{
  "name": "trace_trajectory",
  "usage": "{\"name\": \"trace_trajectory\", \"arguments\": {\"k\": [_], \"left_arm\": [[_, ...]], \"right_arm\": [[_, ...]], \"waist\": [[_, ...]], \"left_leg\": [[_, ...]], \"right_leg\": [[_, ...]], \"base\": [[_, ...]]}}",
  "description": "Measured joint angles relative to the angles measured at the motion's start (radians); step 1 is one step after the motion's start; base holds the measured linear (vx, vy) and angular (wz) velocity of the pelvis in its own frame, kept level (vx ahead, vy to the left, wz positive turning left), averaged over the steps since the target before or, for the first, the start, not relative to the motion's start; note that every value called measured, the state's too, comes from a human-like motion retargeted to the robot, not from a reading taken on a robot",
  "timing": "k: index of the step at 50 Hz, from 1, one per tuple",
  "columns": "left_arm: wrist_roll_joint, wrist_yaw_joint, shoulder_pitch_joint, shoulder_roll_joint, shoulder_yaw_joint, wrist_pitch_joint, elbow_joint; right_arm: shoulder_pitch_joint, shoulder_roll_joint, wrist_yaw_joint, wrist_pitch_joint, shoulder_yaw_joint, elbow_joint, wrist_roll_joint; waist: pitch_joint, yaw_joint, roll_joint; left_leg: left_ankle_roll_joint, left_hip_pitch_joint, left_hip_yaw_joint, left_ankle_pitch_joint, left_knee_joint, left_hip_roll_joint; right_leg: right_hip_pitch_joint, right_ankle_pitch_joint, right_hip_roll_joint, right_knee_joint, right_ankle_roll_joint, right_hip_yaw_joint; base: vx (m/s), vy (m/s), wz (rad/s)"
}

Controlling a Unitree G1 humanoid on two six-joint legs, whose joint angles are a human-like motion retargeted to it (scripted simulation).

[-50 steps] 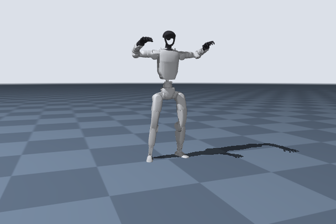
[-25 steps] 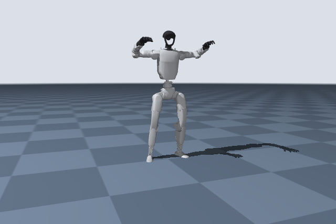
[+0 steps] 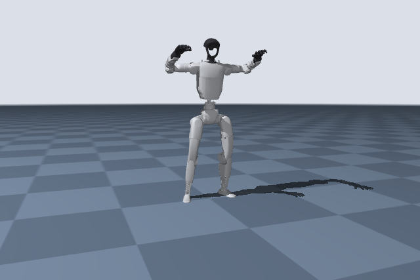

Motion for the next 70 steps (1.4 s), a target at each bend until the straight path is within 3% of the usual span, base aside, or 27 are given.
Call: {"name": "trace_trajectory", "arguments": {"k": [2,6,12,17,23,27,32,35,38,39,42,45,48,51,54,57,60,63,67,70], "left_arm": [[-0.051,0.071,-0.103,-0.022,-0.092,-0.015,-0.019],[-0.01,0.217,-0.472,-0.116,-0.423,0.006,-0.049],[0.038,0.316,-0.903,-0.432,-0.87,0.068,-0.017],[0.047,0.244,-0.979,-0.656,-1.026,0.062,0.04],[0.099,0.108,-1.165,-0.704,-1.177,0.042,-0.041],[-0.012,0.136,-1.486,-0.751,-1.334,0.07,0.014],[-0.103,0.256,-1.973,-0.864,-1.631,0.103,0.405],[-0.12,0.181,-2.184,-0.899,-1.902,0.101,0.603],[-0.073,0.069,-2.341,-0.86,-2.212,0.038,0.455],[-0.029,0.051,-2.39,-0.835,-2.253,0.024,0.337],[0.086,0.063,-2.504,-0.767,-2.266,-0.008,-0.05],[0.049,0.158,-2.6,-0.736,-2.266,-0.001,-0.252],[-0.042,0.231,-2.652,-0.707,-2.179,0.031,-0.165],[-0.074,0.263,-2.715,-0.683,-2.121,0.072,0.085],[-0.135,0.258,-2.764,-0.686,-2.172,0.077,0.335],[-0.168,0.175,-2.766,-0.705,-2.266,0.088,0.426],[-0.148,0.056,-2.681,-0.7,-2.266,0.076,0.265],[-0.086,0.021,-2.656,-0.682,-2.266,0.054,-0.053],[-0.051,0.115,-2.704,-0.678,-2.266,0.033,-0.289],[-0.058,0.226,-2.796,-0.68,-2.266,0.057,-0.165]], "right_arm": [[-0.096,0.039,-0.069,-0.018,0.093,-0.002,0.037],[-0.386,0.162,-0.211,-0.033,0.409,0.034,0.089],[-0.576,0.44,-0.313,-0.013,0.789,0.111,0.187],[-0.59,0.599,-0.189,0.0,0.996,0.085,0.165],[-0.734,0.519,0.093,-0.024,1.24,-0.223,0.044],[-1.036,0.478,0.14,-0.006,1.385,-0.461,0.119],[-1.582,0.532,-0.013,0.003,1.504,-0.531,0.164],[-1.907,0.585,-0.139,0.002,1.571,-0.408,0.134],[-2.168,0.642,-0.309,-0.027,1.678,-0.173,0.112],[-2.257,0.652,-0.362,-0.033,1.742,-0.084,0.11],[-2.444,0.664,-0.437,-0.028,1.92,0.149,0.109],[-2.507,0.635,-0.358,-0.001,2.034,0.255,0.108],[-2.508,0.58,-0.188,0.014,2.152,0.157,0.104],[-2.518,0.535,-0.074,0.0,2.215,-0.069,0.07],[-2.525,0.525,-0.09,-0.022,2.17,-0.274,0.09],[-2.557,0.547,-0.196,-0.038,2.1,-0.291,0.154],[-2.652,0.593,-0.36,-0.037,2.147,-0.122,0.174],[-2.736,0.643,-0.45,-0.012,2.227,0.1,0.18],[-2.731,0.639,-0.345,0.021,2.259,0.221,0.135],[-2.697,0.597,-0.194,0.02,2.268,0.123,0.08]], "waist": [[0.007,-0.001,-0.006],[0.014,-0.007,-0.012],[0.035,0.015,-0.018],[0.075,0.033,-0.027],[0.077,0.029,-0.03],[0.052,0.024,-0.031],[0.017,0.018,-0.03],[-0.009,0.011,-0.023],[-0.048,-0.005,-0.014],[-0.052,-0.003,0.002],[-0.069,0.001,0.043],[-0.073,-0.017,0.025],[-0.073,-0.024,0.019],[-0.074,-0.024,0.032],[-0.074,-0.024,0.049],[-0.068,-0.01,0.069],[-0.086,0.029,0.125],[-0.101,0.043,0.154],[-0.107,0.004,0.114],[-0.097,-0.029,0.071]], "left_leg": [[0.001,0.001,-0.001,0.0,-0.001,-0.001],[0.008,0.004,-0.006,-0.001,0.0,-0.002],[0.022,0.007,-0.012,-0.001,0.0,-0.004],[0.026,0.01,-0.014,0.0,-0.001,-0.005],[0.03,0.012,-0.018,0.001,0.001,-0.006],[0.037,0.011,-0.02,0.003,0.004,-0.008],[0.047,0.012,-0.016,0.005,0.007,-0.009],[0.045,0.007,-0.009,0.007,0.008,-0.009],[0.041,0.0,0.0,0.008,0.006,-0.006],[0.039,-0.001,0.003,0.008,0.006,-0.004],[0.026,-0.003,0.011,0.006,0.005,0.003],[0.013,0.0,0.016,0.005,0.004,0.005],[0.009,0.008,0.016,0.002,0.004,0.003],[0.012,0.013,0.014,0.0,0.005,0.001],[0.02,0.015,0.012,-0.003,0.009,-0.002],[0.027,0.017,0.009,-0.005,0.011,-0.003],[0.027,0.015,0.01,-0.008,0.013,0.002],[0.02,0.01,0.009,-0.009,0.015,0.009],[0.009,0.008,0.006,-0.01,0.015,0.011],[0.007,0.01,0.003,-0.009,0.014,0.009]], "right_leg": [[0.002,0.0,0.0,-0.001,-0.002,-0.001],[0.008,-0.001,-0.001,-0.001,-0.008,-0.005],[0.013,-0.003,-0.003,0.001,-0.022,-0.008],[0.014,-0.005,-0.003,0.006,-0.029,-0.008],[0.017,-0.007,-0.005,0.01,-0.028,-0.011],[0.02,-0.004,-0.006,0.008,-0.024,-0.015],[0.023,0.0,-0.009,0.005,-0.013,-0.015],[0.015,0.004,-0.01,0.005,-0.001,-0.013],[0.002,0.01,-0.008,0.005,-0.005,-0.004],[-0.001,0.011,-0.006,0.006,-0.008,0.0],[-0.009,0.014,0.0,0.007,-0.016,0.009],[-0.01,0.013,0.002,0.008,-0.019,0.012],[-0.001,0.009,0.0,0.007,-0.014,0.01],[0.007,0.005,-0.002,0.004,-0.002,0.005],[0.015,0.003,-0.005,0.0,0.009,0.0],[0.021,0.002,-0.006,-0.003,0.009,-0.004],[0.021,0.004,-0.002,-0.005,0.003,-0.004],[0.016,0.004,0.004,-0.004,-0.008,-0.002],[0.016,0.002,0.007,-0.002,-0.018,-0.004],[0.019,-0.002,0.005,-0.001,-0.015,-0.008]], "base": [[0.0,0.0,0.0],[0.0,0.0,0.0],[0.0,0.0,0.0],[0.0,0.0,0.0],[0.0,0.0,0.0],[0.0,0.0,0.0],[0.0,0.0,0.0],[0.0,0.0,0.0],[0.0,0.0,0.0],[0.0,0.0,0.0],[0.04,0.01,-0.08],[0.02,0.0,-0.03],[0.0,0.0,0.0],[0.0,0.0,0.0],[0.0,0.0,0.0],[0.0,0.0,0.0],[0.0,0.0,0.0],[0.0,0.0,0.0],[0.0,0.0,0.0],[0.0,0.0,0.0]]}}
